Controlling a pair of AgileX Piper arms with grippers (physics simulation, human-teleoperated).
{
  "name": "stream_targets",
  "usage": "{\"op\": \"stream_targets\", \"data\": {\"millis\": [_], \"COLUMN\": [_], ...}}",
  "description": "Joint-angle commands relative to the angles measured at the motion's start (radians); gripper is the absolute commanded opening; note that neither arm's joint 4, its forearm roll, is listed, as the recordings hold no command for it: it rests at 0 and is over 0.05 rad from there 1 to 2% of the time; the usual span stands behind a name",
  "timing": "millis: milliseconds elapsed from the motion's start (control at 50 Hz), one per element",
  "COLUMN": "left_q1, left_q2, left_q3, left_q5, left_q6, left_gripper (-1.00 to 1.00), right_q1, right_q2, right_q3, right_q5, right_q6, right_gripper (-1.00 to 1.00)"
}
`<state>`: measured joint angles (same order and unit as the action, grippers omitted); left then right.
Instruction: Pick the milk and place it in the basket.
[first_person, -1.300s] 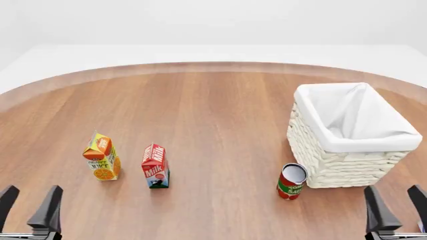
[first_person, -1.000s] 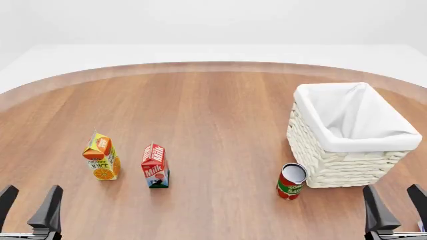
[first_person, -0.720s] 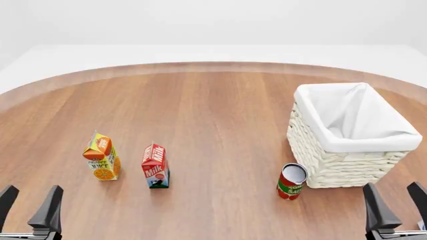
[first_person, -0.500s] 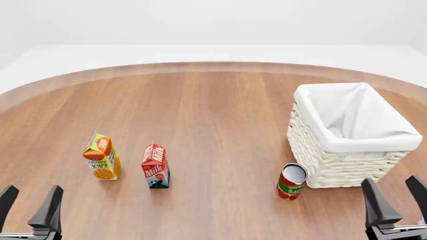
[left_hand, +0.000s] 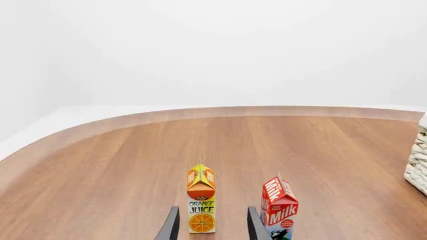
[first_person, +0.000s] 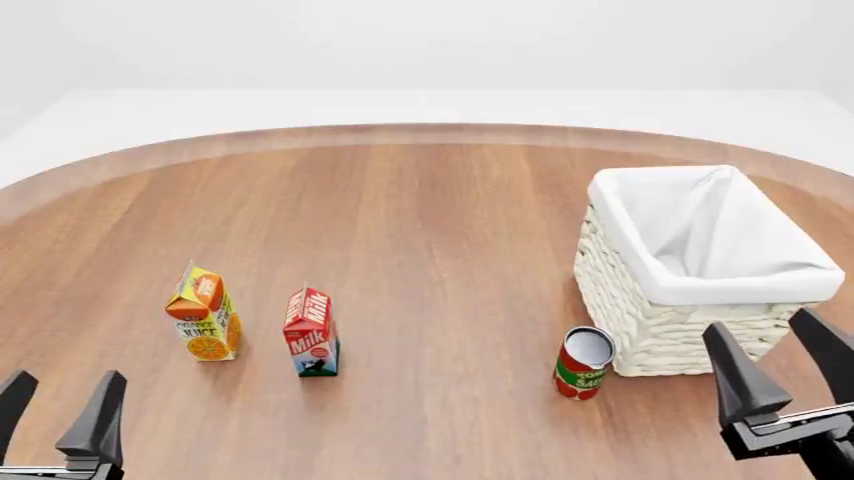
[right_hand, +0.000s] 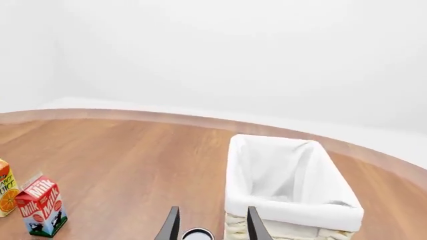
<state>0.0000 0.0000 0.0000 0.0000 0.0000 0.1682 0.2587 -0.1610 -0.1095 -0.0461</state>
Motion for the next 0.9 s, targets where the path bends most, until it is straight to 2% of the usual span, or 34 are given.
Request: {"op": "stream_targets", "data": {"millis": [20, 520, 900], "left_q1": [0.0, 0.0, 0.0], "left_q2": [0.0, 0.0, 0.0], "left_q3": [0.0, 0.0, 0.0], "left_q5": [0.0, 0.0, 0.0], "left_q6": [0.0, 0.0, 0.0], "left_gripper": [1.0, 1.0, 1.0], "right_q1": [0.055, 0.174, 0.258], "right_q2": [0.084, 0.361, 0.533], "right_q3": [-0.046, -0.157, -0.242], "right_q5": [-0.042, -0.2, -0.273], "right_q6": [-0.015, -0.048, -0.071], "right_gripper": [1.0, 1.0, 1.0]}}
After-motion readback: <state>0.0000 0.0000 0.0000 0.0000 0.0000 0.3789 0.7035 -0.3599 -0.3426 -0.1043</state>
